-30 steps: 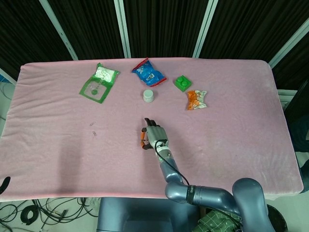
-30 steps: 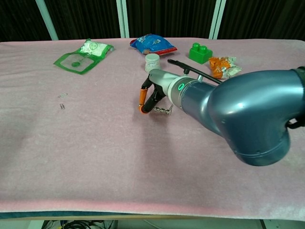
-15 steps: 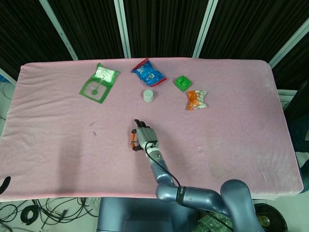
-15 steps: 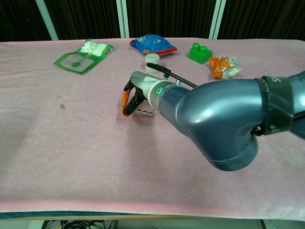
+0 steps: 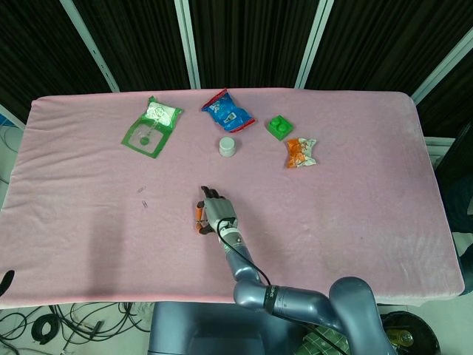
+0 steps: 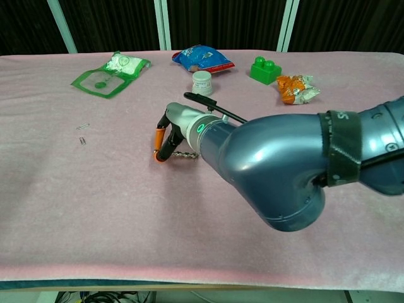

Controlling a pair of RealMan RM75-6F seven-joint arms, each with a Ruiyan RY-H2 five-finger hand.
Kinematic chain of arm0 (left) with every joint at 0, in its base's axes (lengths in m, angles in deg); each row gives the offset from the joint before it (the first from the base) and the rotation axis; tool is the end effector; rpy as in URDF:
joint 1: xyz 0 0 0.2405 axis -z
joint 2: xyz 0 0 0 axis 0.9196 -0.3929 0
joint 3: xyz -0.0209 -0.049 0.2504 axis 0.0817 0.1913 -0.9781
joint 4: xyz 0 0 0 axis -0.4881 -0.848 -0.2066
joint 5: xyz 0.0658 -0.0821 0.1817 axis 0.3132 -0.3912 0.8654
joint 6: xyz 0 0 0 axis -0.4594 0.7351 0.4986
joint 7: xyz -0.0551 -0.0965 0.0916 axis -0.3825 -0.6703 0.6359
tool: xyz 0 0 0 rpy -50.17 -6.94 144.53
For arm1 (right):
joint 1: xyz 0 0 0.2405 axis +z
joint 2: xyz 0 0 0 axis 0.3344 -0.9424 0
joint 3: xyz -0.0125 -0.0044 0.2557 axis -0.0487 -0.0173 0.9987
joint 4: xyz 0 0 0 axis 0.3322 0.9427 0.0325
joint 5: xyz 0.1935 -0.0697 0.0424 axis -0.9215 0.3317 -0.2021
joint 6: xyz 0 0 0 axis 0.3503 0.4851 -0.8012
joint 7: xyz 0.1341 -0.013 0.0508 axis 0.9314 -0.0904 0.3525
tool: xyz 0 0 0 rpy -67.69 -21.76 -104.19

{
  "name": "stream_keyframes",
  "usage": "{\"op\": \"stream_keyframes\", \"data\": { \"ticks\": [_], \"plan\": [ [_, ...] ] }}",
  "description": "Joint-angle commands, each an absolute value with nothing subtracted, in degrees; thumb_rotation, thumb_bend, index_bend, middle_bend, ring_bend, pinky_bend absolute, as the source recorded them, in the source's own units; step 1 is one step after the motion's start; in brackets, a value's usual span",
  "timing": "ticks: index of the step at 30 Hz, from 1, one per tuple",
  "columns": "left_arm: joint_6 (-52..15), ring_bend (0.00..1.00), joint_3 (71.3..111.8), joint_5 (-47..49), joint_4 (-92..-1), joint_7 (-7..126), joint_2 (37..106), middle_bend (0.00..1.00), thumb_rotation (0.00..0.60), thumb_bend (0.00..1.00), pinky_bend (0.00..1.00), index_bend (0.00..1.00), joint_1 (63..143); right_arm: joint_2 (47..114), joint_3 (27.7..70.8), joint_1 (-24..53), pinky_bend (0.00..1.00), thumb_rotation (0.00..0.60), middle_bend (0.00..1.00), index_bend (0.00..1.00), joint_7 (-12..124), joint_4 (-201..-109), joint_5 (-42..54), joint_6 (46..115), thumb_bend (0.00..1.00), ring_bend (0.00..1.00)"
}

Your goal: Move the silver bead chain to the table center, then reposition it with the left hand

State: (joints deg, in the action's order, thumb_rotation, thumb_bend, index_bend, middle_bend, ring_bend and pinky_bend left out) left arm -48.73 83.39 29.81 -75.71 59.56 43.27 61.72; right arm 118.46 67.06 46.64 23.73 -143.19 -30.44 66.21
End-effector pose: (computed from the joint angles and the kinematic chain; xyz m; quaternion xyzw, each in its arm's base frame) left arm -0.2989 0.1172 0.2042 -0.5549 -0.3890 -0.3841 0.6271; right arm 0.0057 -0.3540 -0.1599 0.6578 -0.5759 0.3553 0.3308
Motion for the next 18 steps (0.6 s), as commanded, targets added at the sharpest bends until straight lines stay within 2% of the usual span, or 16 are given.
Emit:
{"op": "stream_keyframes", "data": {
  "ticks": [1,12,18],
  "plan": [
    [-48.7,0.0,83.4,29.9,-75.7,59.7,43.3,0.05,0.6,0.29,0.0,0.11,61.7,117.8,66.7,46.3,0.18,0.6,0.0,0.29,24.4,-143.9,-30.1,64.9,0.19,0.01],
    [-48.4,0.0,83.4,29.5,-75.8,60.5,43.5,0.05,0.6,0.29,0.0,0.11,61.8,113.4,68.7,44.4,0.18,0.6,0.0,0.19,27.0,-150.6,-27.5,68.6,0.18,0.01],
    [-48.3,0.0,83.4,29.7,-75.9,61.9,44.0,0.05,0.6,0.29,0.0,0.11,62.0,103.5,68.1,39.2,0.18,0.6,0.0,0.18,26.4,-162.5,-25.4,73.4,0.18,0.01]
  ]
}}
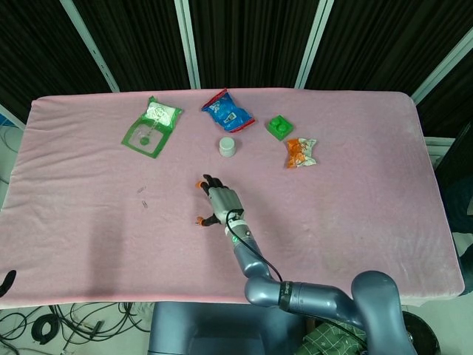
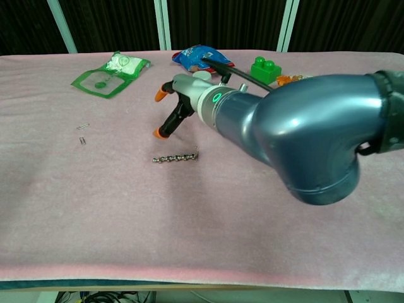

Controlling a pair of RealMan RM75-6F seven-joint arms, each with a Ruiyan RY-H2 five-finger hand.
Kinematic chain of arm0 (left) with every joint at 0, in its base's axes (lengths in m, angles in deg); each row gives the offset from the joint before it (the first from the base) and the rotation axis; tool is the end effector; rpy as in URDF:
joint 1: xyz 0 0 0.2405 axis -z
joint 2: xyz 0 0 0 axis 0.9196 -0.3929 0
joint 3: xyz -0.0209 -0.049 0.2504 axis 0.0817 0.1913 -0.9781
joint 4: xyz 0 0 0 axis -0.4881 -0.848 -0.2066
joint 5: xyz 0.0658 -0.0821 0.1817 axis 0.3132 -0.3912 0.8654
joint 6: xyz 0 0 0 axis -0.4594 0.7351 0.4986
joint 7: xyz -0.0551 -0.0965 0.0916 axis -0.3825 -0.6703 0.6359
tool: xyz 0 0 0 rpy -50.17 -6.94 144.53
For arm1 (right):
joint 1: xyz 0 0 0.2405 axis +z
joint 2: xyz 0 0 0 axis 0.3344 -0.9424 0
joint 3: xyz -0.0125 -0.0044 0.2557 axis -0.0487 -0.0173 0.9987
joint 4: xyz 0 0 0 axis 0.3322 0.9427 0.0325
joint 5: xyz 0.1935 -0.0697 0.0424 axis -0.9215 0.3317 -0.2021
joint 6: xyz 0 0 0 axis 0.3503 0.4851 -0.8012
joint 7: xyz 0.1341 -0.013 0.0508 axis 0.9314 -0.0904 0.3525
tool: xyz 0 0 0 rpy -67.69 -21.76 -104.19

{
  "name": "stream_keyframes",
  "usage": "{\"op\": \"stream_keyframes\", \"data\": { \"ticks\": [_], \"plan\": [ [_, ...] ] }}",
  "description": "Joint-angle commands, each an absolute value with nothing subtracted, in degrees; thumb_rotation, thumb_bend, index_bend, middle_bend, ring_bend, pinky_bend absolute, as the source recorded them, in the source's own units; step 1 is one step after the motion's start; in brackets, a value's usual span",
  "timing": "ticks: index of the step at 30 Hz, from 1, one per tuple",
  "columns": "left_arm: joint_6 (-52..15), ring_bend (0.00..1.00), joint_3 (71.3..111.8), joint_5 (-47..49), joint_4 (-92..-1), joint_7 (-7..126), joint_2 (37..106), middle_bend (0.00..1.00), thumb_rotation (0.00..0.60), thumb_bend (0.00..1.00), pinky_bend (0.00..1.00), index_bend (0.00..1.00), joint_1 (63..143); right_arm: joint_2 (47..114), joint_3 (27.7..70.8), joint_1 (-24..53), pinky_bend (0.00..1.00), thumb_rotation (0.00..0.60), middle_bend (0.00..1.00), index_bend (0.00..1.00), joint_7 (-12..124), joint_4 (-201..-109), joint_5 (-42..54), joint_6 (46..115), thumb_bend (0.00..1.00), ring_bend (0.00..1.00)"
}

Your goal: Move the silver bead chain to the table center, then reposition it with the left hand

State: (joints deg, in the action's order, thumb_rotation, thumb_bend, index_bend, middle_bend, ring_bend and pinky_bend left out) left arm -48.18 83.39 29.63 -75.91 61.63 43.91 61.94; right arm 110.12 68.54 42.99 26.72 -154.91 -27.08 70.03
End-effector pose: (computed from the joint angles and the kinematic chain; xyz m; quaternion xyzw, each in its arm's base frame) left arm -0.2983 0.1185 0.1996 -0.5605 -0.3858 -0.3749 0.6297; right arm 0.0083 -0.3671 -0.1088 0.6281 -0.5751 0.4121 0.3240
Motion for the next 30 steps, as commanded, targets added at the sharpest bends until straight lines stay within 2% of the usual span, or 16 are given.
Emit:
{"op": "stream_keyframes", "data": {
  "ticks": [1,7,13,16,19,22,30],
  "plan": [
    [-48.5,0.0,83.5,30.0,-75.9,62.1,44.2,0.05,0.6,0.29,0.0,0.11,61.9,101.0,67.9,37.7,0.18,0.6,0.0,0.17,26.4,-165.2,-24.9,74.5,0.18,0.01],
    [-49.8,0.0,83.6,31.1,-75.6,62.9,45.1,0.05,0.6,0.29,0.0,0.11,61.7,83.0,66.0,26.2,0.18,0.6,0.0,0.17,30.9,-181.2,-17.0,78.3,0.18,0.01],
    [-48.6,0.0,83.0,32.3,-75.7,64.2,45.7,0.05,0.6,0.29,0.0,0.11,62.3,67.1,60.9,15.3,0.18,0.6,0.0,0.17,36.9,-187.7,-1.5,81.3,0.18,0.01],
    [-47.8,0.0,82.9,33.0,-75.5,64.6,46.1,0.05,0.6,0.29,0.0,0.11,63.0,61.6,57.3,10.2,0.18,0.6,0.0,0.16,40.5,-188.9,6.7,83.8,0.18,0.01],
    [-46.1,0.0,83.1,33.2,-75.7,64.9,46.1,0.05,0.6,0.29,0.0,0.12,64.2,57.5,52.7,5.2,0.18,0.6,0.0,0.14,41.6,-188.5,14.2,87.9,0.18,0.01],
    [-41.2,0.0,83.8,32.6,-78.0,64.7,44.2,0.05,0.6,0.28,0.0,0.13,67.4,55.7,47.6,-1.2,0.18,0.6,0.0,0.14,42.6,-186.1,22.3,95.5,0.18,0.01],
    [-31.5,0.0,88.4,26.3,-85.6,71.6,40.9,0.05,0.6,0.24,0.0,0.15,75.2,56.3,41.3,-11.2,0.18,0.6,0.0,0.13,45.4,-181.2,31.8,108.6,0.18,0.01]
  ]
}}
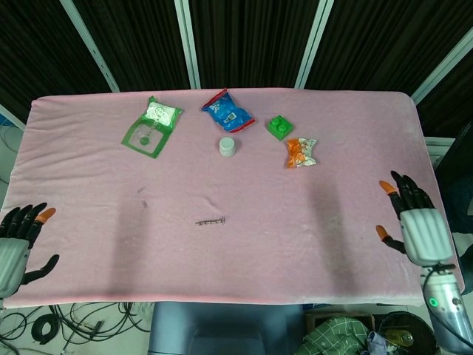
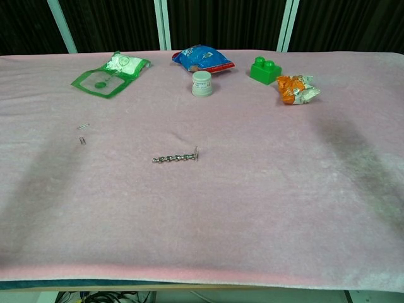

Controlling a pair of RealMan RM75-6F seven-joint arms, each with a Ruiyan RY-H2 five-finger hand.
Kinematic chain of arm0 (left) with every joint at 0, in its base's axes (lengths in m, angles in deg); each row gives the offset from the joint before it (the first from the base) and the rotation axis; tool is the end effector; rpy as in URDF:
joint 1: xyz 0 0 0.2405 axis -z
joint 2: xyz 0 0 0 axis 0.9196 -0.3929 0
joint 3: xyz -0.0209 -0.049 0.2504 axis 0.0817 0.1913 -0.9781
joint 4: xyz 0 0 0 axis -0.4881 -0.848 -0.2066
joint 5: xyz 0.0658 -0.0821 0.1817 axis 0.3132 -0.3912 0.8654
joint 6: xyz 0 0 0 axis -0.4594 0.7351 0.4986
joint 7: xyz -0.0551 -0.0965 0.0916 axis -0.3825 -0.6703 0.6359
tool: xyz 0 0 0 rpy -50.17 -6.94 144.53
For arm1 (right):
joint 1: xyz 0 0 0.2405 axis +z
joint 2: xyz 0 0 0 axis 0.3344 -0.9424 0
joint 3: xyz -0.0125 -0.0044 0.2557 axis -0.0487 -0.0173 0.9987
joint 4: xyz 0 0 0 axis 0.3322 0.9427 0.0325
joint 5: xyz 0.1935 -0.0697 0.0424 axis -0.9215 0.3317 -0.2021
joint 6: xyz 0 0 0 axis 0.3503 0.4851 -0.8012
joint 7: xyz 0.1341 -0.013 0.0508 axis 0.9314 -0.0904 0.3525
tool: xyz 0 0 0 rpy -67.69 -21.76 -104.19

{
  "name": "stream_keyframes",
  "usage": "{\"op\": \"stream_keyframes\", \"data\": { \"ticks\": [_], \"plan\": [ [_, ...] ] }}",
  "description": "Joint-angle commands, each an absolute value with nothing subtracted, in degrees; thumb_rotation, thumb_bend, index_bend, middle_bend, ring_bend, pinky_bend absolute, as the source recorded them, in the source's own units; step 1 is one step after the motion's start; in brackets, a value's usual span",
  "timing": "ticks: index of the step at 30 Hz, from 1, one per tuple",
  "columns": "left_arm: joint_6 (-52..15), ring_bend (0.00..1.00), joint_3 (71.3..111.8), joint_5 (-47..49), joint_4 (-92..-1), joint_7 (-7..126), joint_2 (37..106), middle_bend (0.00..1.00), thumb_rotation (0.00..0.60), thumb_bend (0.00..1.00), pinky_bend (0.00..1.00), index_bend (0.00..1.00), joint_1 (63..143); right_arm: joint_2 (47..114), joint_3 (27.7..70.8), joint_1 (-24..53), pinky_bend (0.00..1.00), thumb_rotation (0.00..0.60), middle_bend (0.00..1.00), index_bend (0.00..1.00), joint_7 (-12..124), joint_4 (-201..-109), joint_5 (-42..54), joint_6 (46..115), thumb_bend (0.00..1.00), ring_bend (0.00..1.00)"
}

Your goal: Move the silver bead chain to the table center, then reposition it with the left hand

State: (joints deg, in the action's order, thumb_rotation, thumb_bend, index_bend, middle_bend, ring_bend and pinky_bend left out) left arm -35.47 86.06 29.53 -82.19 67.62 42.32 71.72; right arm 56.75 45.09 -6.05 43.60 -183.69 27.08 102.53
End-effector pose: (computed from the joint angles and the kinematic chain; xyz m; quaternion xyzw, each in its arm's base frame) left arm -0.2593 0.1752 0.1751 -0.6397 -0.3739 -0.3725 0.5588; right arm -0.2460 -0.2288 0.1786 0.6140 -0.3056 0.4282 0.5884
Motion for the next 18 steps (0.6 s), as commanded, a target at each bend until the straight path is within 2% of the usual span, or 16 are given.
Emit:
{"op": "stream_keyframes", "data": {
  "ticks": [1,7,13,18],
  "plan": [
    [-30.2,0.0,89.0,24.9,-86.7,73.3,40.8,0.05,0.6,0.23,0.0,0.15,76.3,56.7,40.8,-12.5,0.18,0.6,0.0,0.13,45.7,-180.8,32.6,110.2,0.18,0.01],
    [-25.6,0.0,89.8,20.7,-90.3,81.5,43.6,0.05,0.6,0.22,0.0,0.19,80.3,58.4,39.0,-16.1,0.18,0.6,0.0,0.13,46.2,-178.2,33.4,112.7,0.18,0.01],
    [-24.9,0.0,89.6,18.3,-88.3,86.3,49.6,0.05,0.6,0.22,0.0,0.21,82.1,59.9,38.4,-17.1,0.18,0.6,0.0,0.13,48.5,-176.3,33.4,111.9,0.18,0.01],
    [-22.0,0.0,89.0,14.1,-86.0,90.3,55.6,0.05,0.6,0.16,0.0,0.21,84.5,62.1,38.4,-17.5,0.18,0.6,0.0,0.12,47.4,-174.1,33.6,111.2,0.18,0.01]
  ]
}}
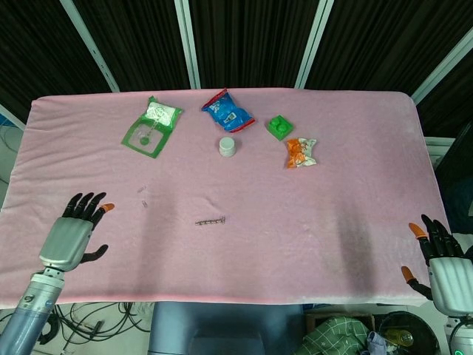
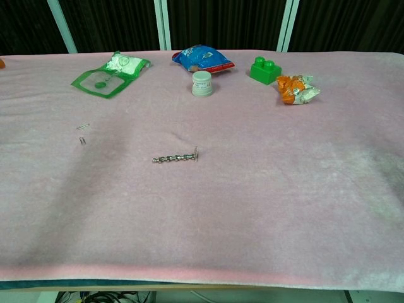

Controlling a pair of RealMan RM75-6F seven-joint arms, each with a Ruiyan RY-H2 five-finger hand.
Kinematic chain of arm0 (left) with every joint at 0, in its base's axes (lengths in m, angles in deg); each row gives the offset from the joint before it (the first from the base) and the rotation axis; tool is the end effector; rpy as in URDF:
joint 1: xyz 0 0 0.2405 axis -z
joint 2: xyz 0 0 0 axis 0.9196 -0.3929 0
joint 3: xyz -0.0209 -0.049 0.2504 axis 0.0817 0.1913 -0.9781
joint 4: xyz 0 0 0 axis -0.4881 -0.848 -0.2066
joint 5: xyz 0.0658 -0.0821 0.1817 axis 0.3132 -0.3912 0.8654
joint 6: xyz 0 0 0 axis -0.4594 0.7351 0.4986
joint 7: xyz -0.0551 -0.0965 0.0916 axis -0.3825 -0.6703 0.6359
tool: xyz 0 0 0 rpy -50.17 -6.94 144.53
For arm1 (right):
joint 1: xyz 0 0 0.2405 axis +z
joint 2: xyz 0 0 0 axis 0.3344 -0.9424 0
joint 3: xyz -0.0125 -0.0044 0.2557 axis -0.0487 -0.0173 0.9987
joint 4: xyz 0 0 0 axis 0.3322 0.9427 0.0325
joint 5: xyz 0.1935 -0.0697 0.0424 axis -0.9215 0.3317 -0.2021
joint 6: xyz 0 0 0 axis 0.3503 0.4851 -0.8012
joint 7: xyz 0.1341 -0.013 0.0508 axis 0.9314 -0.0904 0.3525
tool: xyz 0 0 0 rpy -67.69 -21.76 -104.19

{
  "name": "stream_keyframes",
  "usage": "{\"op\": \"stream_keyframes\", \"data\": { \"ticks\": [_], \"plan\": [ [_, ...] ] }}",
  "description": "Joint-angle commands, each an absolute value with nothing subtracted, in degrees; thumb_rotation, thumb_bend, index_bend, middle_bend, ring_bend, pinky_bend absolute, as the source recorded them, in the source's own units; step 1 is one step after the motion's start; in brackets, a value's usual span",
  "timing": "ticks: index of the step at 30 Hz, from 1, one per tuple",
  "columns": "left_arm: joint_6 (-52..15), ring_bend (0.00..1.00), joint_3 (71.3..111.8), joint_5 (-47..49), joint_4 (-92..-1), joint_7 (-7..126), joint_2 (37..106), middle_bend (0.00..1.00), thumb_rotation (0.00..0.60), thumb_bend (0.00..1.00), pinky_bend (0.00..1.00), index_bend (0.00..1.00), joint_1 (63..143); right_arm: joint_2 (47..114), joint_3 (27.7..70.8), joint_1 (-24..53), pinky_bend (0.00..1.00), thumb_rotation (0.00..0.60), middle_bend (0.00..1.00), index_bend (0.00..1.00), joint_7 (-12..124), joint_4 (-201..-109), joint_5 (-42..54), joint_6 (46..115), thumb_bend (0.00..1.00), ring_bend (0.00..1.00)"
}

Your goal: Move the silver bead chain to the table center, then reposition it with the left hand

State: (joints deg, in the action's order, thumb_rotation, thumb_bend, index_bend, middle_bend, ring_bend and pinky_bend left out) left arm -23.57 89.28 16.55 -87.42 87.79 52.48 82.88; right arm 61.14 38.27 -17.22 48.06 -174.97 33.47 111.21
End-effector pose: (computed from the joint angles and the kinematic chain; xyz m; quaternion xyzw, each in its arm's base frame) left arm -0.2107 0.2232 0.1054 -0.6998 -0.3699 -0.3293 0.5148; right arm -0.2973 -0.1532 0.1665 0.5979 -0.3311 0.3978 0.6121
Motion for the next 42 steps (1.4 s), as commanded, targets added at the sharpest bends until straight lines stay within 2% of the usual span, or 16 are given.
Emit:
{"op": "stream_keyframes", "data": {
  "ticks": [1,7,11,16,26,28,36,42],
  "plan": [
    [-21.8,0.0,88.9,13.6,-85.7,91.1,56.5,0.05,0.6,0.16,0.0,0.22,84.9,62.6,38.5,-17.6,0.18,0.6,0.0,0.12,47.2,-173.8,33.7,111.3,0.18,0.01],
    [-19.8,0.0,90.3,6.7,-82.4,98.5,63.3,0.05,0.6,0.18,0.0,0.27,89.0,64.5,38.4,-17.9,0.18,0.6,0.0,0.12,46.8,-172.5,34.5,110.7,0.18,0.01],
    [-19.0,0.0,93.1,0.9,-80.6,100.7,68.0,0.05,0.6,0.22,0.0,0.31,92.3,64.8,38.6,-18.0,0.18,0.6,0.0,0.12,47.6,-172.5,34.7,110.5,0.18,0.01],
    [-17.7,0.0,96.9,-6.1,-78.4,103.7,73.3,0.05,0.6,0.22,0.0,0.34,97.7,64.8,38.9,-18.2,0.18,0.6,0.0,0.12,47.5,-172.1,34.7,110.1,0.18,0.01],
    [-18.7,0.0,101.5,-21.3,-77.9,114.5,78.8,0.05,0.6,0.24,0.0,0.38,108.6,65.5,39.4,-18.2,0.18,0.6,0.0,0.12,46.9,-171.6,34.8,109.4,0.18,0.01],
    [-16.8,0.0,102.4,-27.6,-77.2,117.9,78.6,0.05,0.6,0.24,0.0,0.38,112.1,65.5,39.5,-18.4,0.18,0.6,0.0,0.12,46.8,-171.7,34.9,109.5,0.18,0.01],
    [-19.5,0.0,102.4,-38.6,-72.3,123.5,81.5,0.05,0.6,0.21,0.0,0.41,120.3,65.6,39.9,-18.5,0.18,0.6,0.0,0.12,46.7,-171.7,34.9,109.2,0.18,0.01],
    [-22.4,0.0,101.8,-40.0,-67.9,121.3,86.4,0.05,0.6,0.21,0.0,0.42,122.1,65.5,40.2,-18.7,0.18,0.6,0.0,0.12,47.1,-171.4,34.7,109.2,0.18,0.01]
  ]
}}
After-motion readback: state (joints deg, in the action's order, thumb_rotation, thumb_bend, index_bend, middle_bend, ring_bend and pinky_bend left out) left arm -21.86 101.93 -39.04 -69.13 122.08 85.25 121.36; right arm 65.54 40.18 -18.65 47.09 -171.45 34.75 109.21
